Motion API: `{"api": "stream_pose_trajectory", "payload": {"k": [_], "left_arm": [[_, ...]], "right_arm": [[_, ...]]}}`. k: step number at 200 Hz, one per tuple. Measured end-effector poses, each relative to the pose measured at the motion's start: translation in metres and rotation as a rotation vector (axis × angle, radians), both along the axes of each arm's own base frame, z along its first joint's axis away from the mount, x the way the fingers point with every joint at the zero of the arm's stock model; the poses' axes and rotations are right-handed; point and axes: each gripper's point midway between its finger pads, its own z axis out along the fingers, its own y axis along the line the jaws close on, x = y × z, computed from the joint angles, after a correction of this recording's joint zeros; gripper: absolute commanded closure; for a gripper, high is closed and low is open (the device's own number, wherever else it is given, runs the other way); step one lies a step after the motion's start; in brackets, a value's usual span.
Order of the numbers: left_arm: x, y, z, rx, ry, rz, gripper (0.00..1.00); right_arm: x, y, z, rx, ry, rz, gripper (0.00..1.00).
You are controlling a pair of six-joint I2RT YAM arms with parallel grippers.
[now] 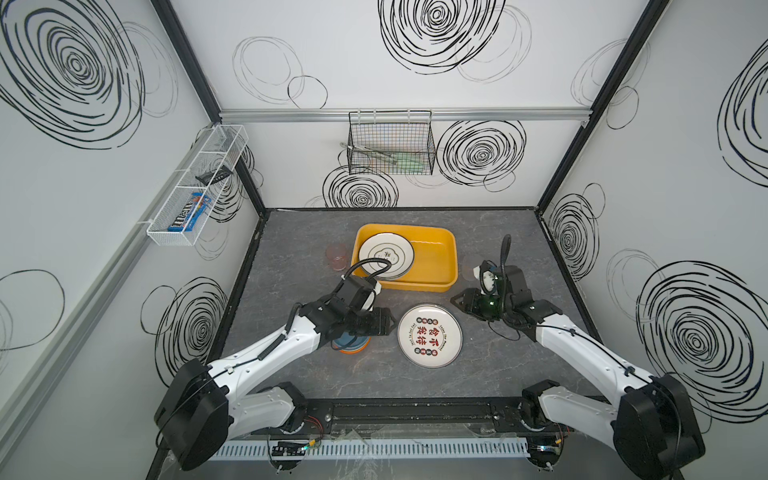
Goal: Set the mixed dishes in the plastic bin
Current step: 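Move the right gripper back to the red-lettered plate while the left gripper reaches it, then pinch the red-lettered plate rim with the right gripper while the left gripper steadies it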
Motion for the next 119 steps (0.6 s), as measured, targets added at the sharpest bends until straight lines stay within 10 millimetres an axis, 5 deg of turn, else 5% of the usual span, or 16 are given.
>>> {"api": "stream_pose_trajectory", "payload": {"k": [119], "left_arm": [[0.004,-0.039,-0.036,0.122,0.033,-0.057,0.33]], "right_arm": [[-0.039,-0.032,-0.053,0.05,0.126,-0.091,0.54]]}}
